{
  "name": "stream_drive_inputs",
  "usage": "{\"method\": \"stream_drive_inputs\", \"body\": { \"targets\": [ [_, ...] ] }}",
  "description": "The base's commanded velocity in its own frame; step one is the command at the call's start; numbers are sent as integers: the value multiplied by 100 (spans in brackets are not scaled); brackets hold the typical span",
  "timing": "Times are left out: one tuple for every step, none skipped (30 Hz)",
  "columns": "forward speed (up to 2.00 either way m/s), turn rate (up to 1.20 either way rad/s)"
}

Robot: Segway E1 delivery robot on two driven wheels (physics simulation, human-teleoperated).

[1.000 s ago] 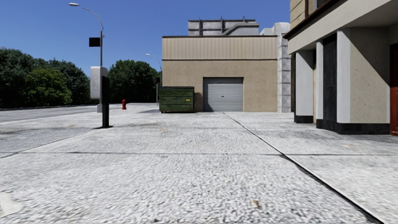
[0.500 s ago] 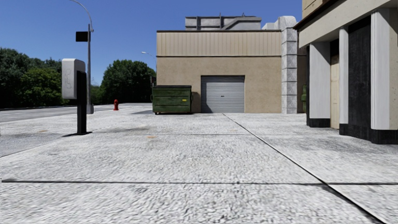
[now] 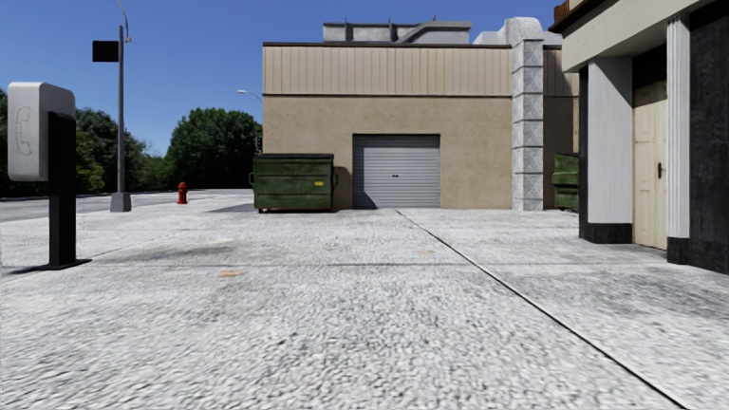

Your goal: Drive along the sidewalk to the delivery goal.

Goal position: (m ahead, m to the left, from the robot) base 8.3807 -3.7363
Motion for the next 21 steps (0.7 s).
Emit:
{"method": "stream_drive_inputs", "body": {
  "targets": [
    [200,-23],
    [200,-23],
    [200,-23],
    [200,-23],
    [200,-24],
    [200,-26],
    [200,-30],
    [200,-32],
    [200,-32],
    [200,-32],
    [200,-32],
    [200,-32],
    [200,-32],
    [200,-32],
    [200,-34],
    [200,-35],
    [200,-35],
    [200,-36],
    [200,-36],
    [200,-38],
    [200,-38]
  ]
}}
